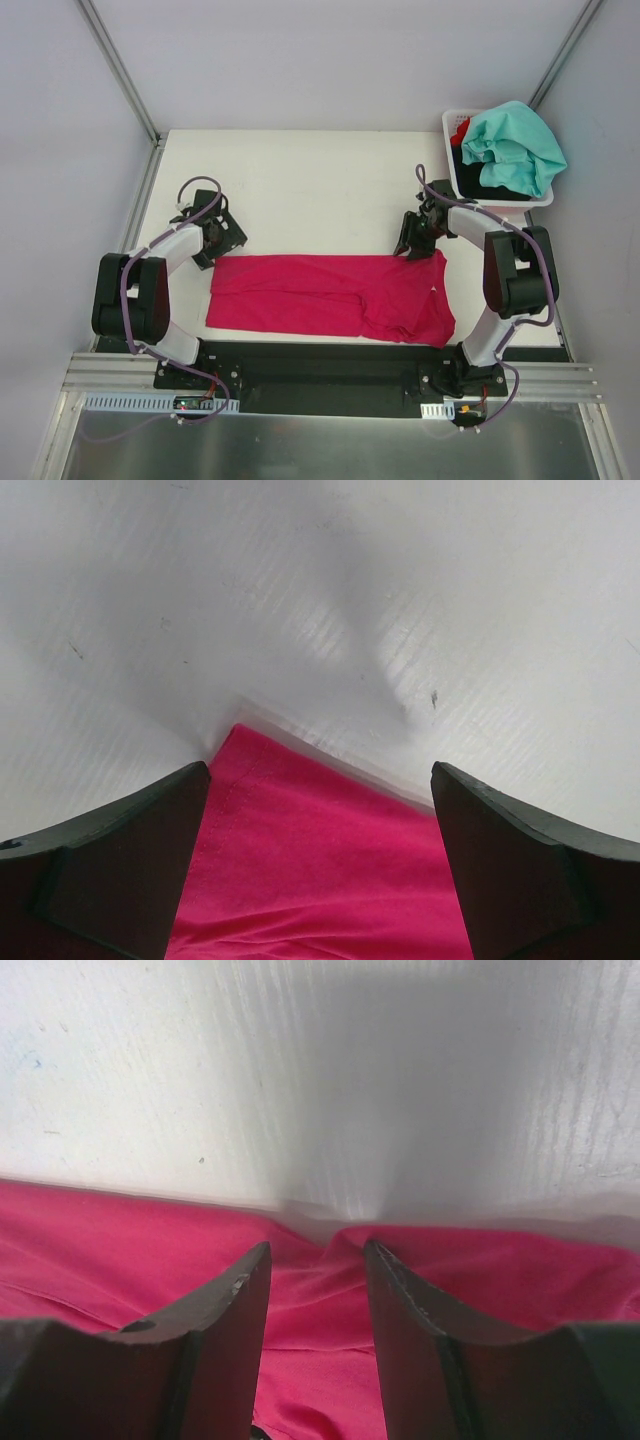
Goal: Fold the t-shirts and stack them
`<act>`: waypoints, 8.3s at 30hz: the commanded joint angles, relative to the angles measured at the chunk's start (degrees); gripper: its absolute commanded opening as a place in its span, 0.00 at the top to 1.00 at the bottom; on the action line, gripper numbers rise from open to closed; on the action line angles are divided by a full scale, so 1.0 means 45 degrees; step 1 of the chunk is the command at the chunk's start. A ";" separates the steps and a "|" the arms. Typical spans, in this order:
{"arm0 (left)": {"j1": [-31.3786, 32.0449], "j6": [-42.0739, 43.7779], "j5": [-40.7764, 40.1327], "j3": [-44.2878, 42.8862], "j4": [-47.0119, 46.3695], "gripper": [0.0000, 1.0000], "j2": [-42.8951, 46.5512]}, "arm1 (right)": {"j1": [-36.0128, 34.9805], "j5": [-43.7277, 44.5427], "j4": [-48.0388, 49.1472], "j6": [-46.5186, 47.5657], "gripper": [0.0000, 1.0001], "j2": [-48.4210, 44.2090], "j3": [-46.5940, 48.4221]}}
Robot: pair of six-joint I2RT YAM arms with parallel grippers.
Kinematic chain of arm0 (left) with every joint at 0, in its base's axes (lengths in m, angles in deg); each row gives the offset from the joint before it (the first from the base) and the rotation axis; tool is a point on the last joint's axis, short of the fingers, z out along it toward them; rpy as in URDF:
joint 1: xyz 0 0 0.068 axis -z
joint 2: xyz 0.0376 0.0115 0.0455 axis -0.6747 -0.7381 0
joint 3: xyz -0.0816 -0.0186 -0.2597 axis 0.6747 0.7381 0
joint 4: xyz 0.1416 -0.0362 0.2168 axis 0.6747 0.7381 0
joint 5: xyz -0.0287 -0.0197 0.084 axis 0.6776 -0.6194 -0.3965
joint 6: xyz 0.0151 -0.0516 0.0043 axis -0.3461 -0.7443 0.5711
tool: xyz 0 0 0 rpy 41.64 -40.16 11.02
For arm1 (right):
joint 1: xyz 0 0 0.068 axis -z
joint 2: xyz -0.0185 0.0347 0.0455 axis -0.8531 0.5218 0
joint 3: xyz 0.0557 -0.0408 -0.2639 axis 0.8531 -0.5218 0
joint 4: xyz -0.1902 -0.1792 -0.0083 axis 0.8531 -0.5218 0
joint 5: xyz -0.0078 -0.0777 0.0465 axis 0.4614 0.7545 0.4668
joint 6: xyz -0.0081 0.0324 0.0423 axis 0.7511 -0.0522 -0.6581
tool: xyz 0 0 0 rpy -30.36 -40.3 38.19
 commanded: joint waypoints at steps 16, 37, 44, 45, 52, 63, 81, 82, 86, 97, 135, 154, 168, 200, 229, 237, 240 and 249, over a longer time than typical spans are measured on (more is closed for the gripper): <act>0.0018 0.0049 -0.0611 -0.0356 0.0373 0.07 0.0185 | 0.0342 0.0511 -0.0857 0.0177 0.55 -0.0623 0.0420; 0.0565 -0.0459 0.0756 -0.1473 0.1606 0.06 0.1460 | 0.0127 0.0471 -0.2441 0.0412 0.52 -0.2267 0.1594; 0.0565 -0.0752 0.1401 -0.0806 0.0570 0.06 0.0306 | 0.0127 0.0822 -0.2343 0.0450 0.52 -0.2130 0.1398; 0.0565 -0.0810 0.1401 -0.0748 0.0453 0.06 0.0209 | 0.0146 0.0881 -0.2362 0.0489 0.52 -0.2091 0.1417; 0.0565 -0.0889 0.1304 -0.0201 -0.0251 0.06 -0.0377 | 0.0166 0.1154 -0.2187 0.0607 0.52 -0.1486 0.1417; 0.0565 -0.0675 0.0035 0.0464 -0.0310 0.07 -0.0263 | 0.0595 0.2677 -0.2127 0.0588 0.50 -0.0237 0.1202; 0.0546 -0.0499 -0.0552 0.0269 -0.0095 0.07 -0.0046 | 0.0850 0.5822 -0.3749 0.0490 0.51 0.0154 0.0929; 0.0526 -0.0459 -0.0591 0.0249 -0.0076 0.07 -0.0046 | 0.0830 0.5784 -0.3575 0.0528 0.51 0.0155 0.0948; 0.0507 -0.0303 -0.0630 0.0035 -0.0017 0.07 -0.0046 | 0.0850 0.5006 -0.2989 0.0704 0.52 -0.0311 0.1163; 0.0993 0.0614 -0.0786 -0.0649 0.0294 0.04 0.1280 | -0.0319 0.2543 -0.4801 0.1037 0.48 -0.2889 0.3623; 0.5018 -0.1083 -0.2701 0.2026 0.2932 0.01 0.2413 | -0.5615 0.6702 -0.4686 -0.3026 0.46 -0.1039 -0.0810; 0.5584 -0.2510 -0.2037 0.3744 0.3030 0.01 0.3839 | -0.3878 0.5686 -0.4959 -0.1348 0.47 0.1014 0.2177; 0.7537 -0.4188 -0.1977 0.3688 0.3537 0.02 0.3627 | -0.3349 0.5179 -0.5780 -0.0487 0.48 0.3377 0.5946; 1.0467 -0.7020 -0.2309 0.3606 0.7576 0.02 0.5691 | -0.1963 0.4612 -0.5624 0.0373 0.50 0.4726 0.7629; 0.9023 0.3578 0.2258 -0.6797 0.2428 0.01 -0.1664 | -0.3622 0.4399 -0.6346 -0.1285 0.44 -1.0465 0.2085; 0.8768 0.4014 0.9501 -0.9728 0.0083 0.01 -0.5609 | -0.3838 0.2778 -0.7459 -0.1660 0.41 -1.3359 0.1729; 0.8788 0.4091 1.1196 -1.1173 -0.0017 0.01 -0.6879 | -0.3857 0.2310 -0.7986 -0.1386 0.40 -1.3458 0.2061; 0.8690 0.3761 1.3763 -1.4300 -0.0037 0.01 -0.9771 | -0.3857 0.1663 -0.8260 -0.1151 0.39 -1.3965 0.1691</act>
